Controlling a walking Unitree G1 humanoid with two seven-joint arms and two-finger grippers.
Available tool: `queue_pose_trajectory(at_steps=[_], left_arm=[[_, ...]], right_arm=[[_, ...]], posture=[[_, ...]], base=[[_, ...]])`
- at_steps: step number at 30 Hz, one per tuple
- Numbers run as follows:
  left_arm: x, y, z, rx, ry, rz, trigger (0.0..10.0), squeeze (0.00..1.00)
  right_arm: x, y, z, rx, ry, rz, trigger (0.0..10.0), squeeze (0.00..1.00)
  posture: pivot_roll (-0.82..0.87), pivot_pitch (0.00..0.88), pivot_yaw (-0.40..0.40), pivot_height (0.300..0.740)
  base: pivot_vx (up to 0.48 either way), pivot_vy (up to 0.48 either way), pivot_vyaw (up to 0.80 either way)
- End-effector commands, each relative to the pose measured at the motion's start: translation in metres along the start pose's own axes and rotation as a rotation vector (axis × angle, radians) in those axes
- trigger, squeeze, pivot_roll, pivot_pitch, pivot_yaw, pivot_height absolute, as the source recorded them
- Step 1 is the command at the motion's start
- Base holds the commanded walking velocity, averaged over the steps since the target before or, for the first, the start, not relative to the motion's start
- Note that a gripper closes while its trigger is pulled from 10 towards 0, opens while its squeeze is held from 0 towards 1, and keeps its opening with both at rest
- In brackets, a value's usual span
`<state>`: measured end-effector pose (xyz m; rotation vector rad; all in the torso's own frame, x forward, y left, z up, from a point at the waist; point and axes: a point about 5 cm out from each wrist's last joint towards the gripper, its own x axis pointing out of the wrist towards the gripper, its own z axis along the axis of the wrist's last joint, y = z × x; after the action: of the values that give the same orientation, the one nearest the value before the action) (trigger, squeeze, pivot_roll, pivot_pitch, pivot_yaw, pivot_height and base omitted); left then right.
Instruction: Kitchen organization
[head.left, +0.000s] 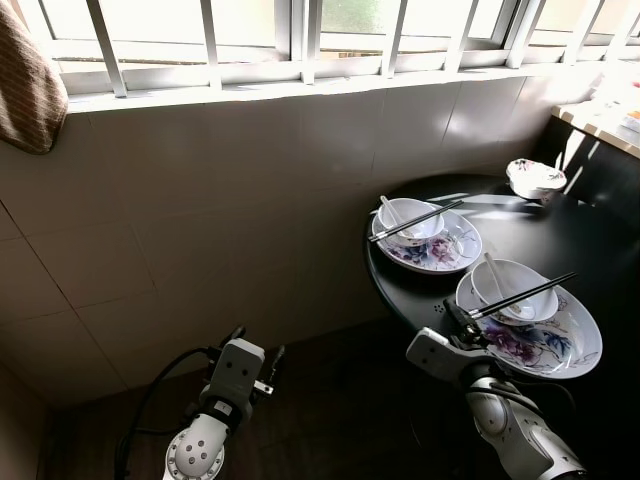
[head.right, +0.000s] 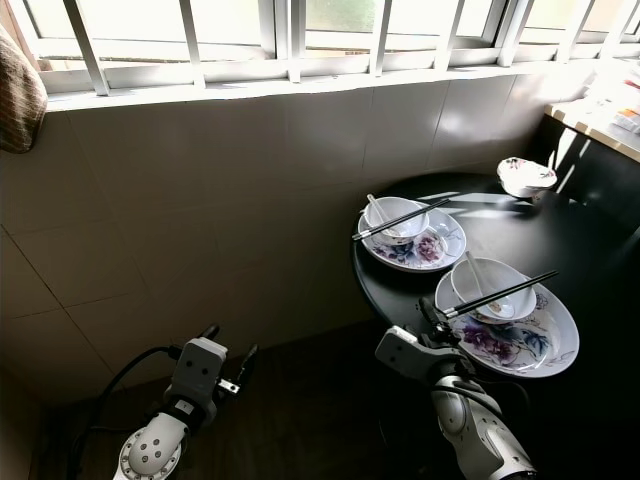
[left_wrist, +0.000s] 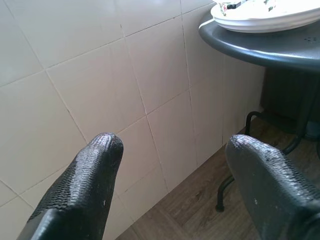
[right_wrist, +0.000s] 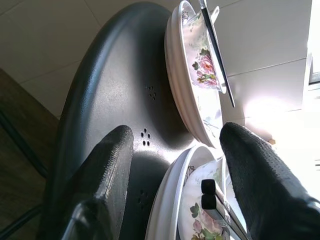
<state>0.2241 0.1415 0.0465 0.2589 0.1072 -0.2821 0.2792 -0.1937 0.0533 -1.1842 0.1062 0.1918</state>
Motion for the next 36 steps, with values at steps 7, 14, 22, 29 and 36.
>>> queue_pose_trajectory(at_steps=[7, 14, 22, 29, 36], left_arm=[[0.002, 0.001, 0.000, -0.016, 0.001, 0.002, 10.0, 0.00], [0.002, 0.001, 0.000, -0.018, 0.000, 0.001, 10.0, 0.00], [0.003, 0.002, 0.000, -0.020, 0.001, 0.004, 10.0, 0.00], [0.003, 0.003, -0.001, -0.023, 0.005, 0.000, 10.0, 0.00], [0.003, 0.003, -0.001, -0.025, 0.006, -0.004, 10.0, 0.00]], right_arm=[[0.002, -0.013, -0.013, -0.062, 0.046, -0.043, 10.0, 0.00], [0.005, -0.018, -0.021, -0.095, 0.049, -0.049, 10.0, 0.00], [0.006, -0.017, -0.022, -0.121, 0.041, -0.052, 10.0, 0.00], [0.007, -0.014, -0.020, -0.117, 0.023, -0.067, 10.0, 0.00], [0.008, -0.018, -0.019, -0.151, 0.006, -0.101, 10.0, 0.00]], posture=[[0.00, 0.000, -0.040, 0.740], [0.00, 0.000, -0.042, 0.740], [0.01, 0.000, -0.043, 0.740], [0.01, 0.000, -0.039, 0.740], [0.01, 0.000, -0.039, 0.740]], base=[[0.000, 0.000, 0.00], [0.000, 0.000, 0.00], [0.000, 0.000, 0.00], [0.000, 0.000, 0.00], [0.000, 0.000, 0.00]])
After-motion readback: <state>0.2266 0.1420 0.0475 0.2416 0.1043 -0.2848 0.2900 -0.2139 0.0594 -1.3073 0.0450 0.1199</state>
